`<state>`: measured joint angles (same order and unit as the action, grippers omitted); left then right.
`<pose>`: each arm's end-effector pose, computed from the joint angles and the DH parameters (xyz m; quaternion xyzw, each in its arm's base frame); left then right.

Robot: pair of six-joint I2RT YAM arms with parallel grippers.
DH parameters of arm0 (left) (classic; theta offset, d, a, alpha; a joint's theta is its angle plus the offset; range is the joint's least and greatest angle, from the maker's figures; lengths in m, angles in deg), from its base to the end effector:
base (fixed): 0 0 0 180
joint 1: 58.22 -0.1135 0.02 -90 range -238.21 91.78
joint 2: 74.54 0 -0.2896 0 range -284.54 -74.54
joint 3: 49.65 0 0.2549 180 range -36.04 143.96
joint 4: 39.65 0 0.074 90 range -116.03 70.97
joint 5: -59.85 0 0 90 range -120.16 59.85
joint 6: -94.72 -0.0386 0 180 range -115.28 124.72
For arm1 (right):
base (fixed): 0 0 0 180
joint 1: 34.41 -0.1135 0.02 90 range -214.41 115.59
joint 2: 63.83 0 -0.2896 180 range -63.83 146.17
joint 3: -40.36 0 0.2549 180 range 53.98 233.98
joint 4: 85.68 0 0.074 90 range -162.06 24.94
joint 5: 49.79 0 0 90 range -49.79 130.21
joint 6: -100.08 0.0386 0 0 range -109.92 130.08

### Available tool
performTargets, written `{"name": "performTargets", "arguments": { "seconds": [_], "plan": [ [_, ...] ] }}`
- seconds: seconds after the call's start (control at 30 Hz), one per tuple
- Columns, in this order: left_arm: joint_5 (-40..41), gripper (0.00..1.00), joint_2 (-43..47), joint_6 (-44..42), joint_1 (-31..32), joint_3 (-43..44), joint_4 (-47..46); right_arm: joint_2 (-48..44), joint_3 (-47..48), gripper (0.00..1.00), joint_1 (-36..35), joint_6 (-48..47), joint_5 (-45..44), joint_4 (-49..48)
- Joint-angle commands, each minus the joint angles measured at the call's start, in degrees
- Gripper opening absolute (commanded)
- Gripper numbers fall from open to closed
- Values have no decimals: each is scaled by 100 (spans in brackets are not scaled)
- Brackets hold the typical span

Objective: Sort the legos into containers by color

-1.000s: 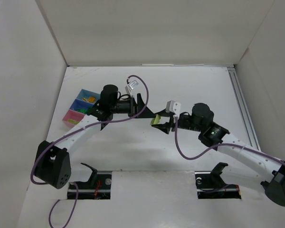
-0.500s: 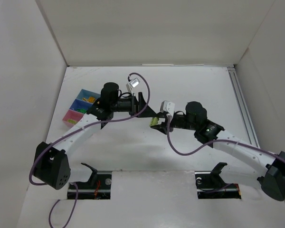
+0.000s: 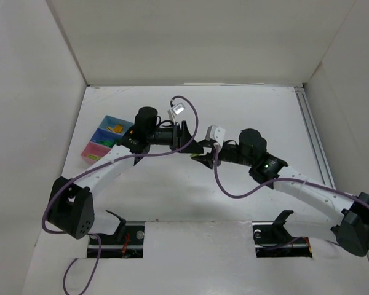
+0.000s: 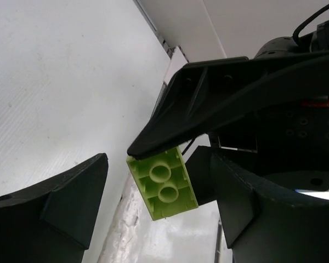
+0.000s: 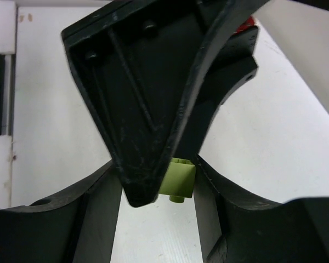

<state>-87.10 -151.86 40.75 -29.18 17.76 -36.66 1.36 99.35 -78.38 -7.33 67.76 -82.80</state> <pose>0.2467 -0.1740 0.3309 0.2547 0.7043 -0.6090 0.2613 0.1738 0.1925 0.3318 -0.5100 0.5566 0.3211 0.5718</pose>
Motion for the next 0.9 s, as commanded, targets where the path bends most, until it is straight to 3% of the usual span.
{"name": "performTargets", "arguments": {
  "seconds": [0.0,0.07,0.17,0.27,0.37,0.47,0.57,0.6,0.7,0.8,0.83,0.87],
  "plan": [
    [-343,72,94,9,5,16,-510,-138,-27,26,-33,272,-425,-823],
    [-343,71,94,9,5,16,-510,-138,-89,27,-33,343,-891,-982],
    [-343,55,156,9,5,-36,-510,-138,-89,29,-33,414,-1085,-1061],
    [-343,30,156,9,5,16,-432,-85,-89,32,-33,414,-1085,-1061],
    [-343,17,156,9,5,69,-431,-24,-89,38,-33,466,-1138,-1061],
    [-80,12,156,9,5,235,-45,-85,-89,45,-33,528,-1260,-1009],
    [254,9,156,-158,-74,403,341,-216,-142,67,-33,528,-1383,-956],
    [368,9,156,-158,-169,464,421,-217,-142,99,-33,528,-1384,-817],
    [1078,6,208,-421,-433,710,1132,-453,-256,99,-33,590,-1506,-667],
    [2298,6,270,-501,-732,937,1946,-682,-484,99,-33,703,-1708,-465],
    [2746,6,270,-501,-802,1000,2195,-735,-485,99,-33,782,-1770,-272],
    [3708,4,270,-448,-942,1070,2458,-788,-546,99,-33,783,-1945,-183]
  ]
}}
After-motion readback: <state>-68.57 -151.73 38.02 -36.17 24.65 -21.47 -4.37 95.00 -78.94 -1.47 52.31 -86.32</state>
